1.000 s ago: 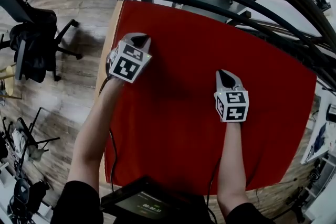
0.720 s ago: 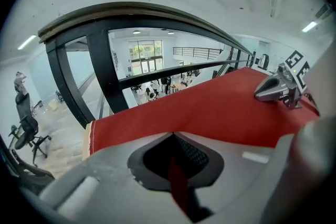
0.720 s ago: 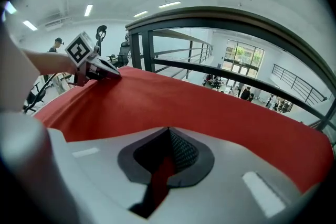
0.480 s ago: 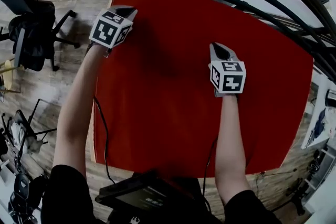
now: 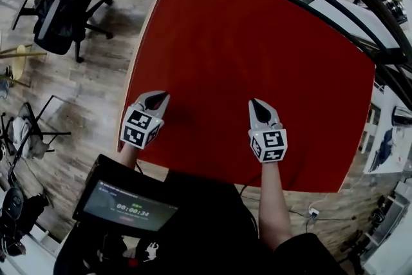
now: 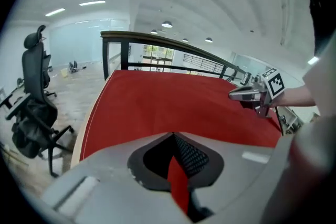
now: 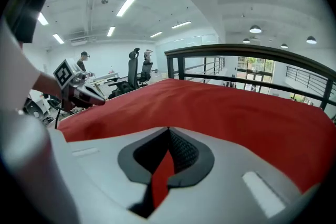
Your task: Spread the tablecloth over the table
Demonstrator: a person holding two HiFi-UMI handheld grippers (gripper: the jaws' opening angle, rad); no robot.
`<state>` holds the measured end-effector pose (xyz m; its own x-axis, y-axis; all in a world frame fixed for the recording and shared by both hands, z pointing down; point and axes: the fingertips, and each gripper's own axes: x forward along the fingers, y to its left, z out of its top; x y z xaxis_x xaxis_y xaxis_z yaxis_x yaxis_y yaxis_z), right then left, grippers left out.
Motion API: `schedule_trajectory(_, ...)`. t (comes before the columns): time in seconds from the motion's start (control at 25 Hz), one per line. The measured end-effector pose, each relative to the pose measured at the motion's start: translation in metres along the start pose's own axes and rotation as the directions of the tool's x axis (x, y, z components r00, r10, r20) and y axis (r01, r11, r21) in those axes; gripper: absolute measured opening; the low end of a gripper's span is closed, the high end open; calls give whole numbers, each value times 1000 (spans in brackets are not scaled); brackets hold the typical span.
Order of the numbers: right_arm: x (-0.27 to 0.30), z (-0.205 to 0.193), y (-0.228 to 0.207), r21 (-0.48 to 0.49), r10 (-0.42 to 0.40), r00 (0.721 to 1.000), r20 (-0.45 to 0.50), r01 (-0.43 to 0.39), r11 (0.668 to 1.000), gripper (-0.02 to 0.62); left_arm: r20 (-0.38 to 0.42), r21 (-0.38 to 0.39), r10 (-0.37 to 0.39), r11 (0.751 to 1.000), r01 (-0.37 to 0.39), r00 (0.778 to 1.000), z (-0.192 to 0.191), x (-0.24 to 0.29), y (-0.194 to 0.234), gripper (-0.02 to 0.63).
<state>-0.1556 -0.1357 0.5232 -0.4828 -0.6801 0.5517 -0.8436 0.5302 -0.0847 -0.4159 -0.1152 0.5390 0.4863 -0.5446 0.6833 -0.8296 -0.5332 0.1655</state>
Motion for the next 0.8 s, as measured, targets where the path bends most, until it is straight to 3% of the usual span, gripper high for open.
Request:
schedule_trajectory(0.24, -63, -39, 58, -63, 106, 994, -2, -106, 992, 9, 80, -123, 96, 989, -86, 992, -63, -43, -82, 6)
schedule_trajectory(0.4, -104, -82, 85, -113, 60, 996, -60, -67, 991, 9, -8, -101, 273, 957, -273, 962, -118, -71, -95, 7)
schedule_trajectory(0.48, -121, -107, 97, -118, 22, 996, -89, -32, 992, 9, -46, -106, 326, 938, -329, 944, -145, -87, -91, 32)
schedule_trajectory(0.52, -128, -120, 100, -113, 1, 995, -101, -12, 994, 9, -58, -118, 340, 931, -345, 938, -156, -94, -88, 66)
schedule_trajectory(0.6, -140, -152, 99, -85, -52, 990, -129, 41, 996, 9, -77, -133, 350, 924, -357, 934, -175, -102, -83, 74)
schedule_trajectory(0.8, -156, -202, 96, -46, -132, 969, -208, 125, 991, 9, -75, -160, 303, 937, -312, 950, -195, -102, -75, 83)
